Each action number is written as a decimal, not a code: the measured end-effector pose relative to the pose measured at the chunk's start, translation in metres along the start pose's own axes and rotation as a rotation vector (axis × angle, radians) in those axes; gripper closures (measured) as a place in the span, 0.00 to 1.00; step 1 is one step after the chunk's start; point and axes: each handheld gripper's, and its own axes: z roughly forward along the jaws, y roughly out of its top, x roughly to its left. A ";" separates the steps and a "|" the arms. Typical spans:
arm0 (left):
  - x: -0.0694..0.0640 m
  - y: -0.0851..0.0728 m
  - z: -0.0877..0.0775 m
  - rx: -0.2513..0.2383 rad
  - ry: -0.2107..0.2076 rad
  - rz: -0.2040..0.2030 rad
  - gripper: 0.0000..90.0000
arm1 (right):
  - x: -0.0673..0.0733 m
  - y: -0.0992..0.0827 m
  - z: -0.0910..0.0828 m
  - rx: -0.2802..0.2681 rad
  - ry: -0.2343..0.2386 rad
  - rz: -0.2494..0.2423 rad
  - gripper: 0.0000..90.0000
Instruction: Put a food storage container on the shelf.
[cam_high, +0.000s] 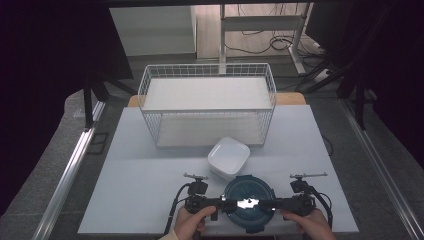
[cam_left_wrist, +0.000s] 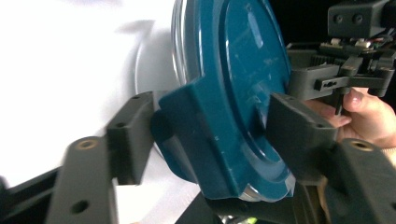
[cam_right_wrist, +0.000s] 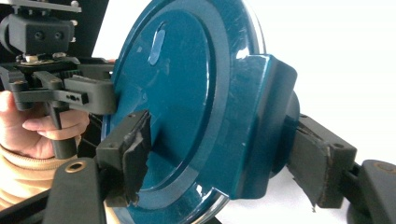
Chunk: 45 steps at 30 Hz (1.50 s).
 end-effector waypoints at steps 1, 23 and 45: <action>0.000 0.000 0.000 -0.002 0.000 -0.003 0.41 | -0.001 0.000 0.000 -0.009 0.006 0.011 0.31; -0.009 -0.005 -0.006 -0.042 0.004 -0.016 0.46 | 0.006 -0.006 -0.013 -0.079 -0.002 0.006 0.43; -0.022 0.002 -0.024 -0.058 -0.001 0.071 0.48 | 0.030 -0.006 -0.024 -0.128 -0.016 -0.081 0.45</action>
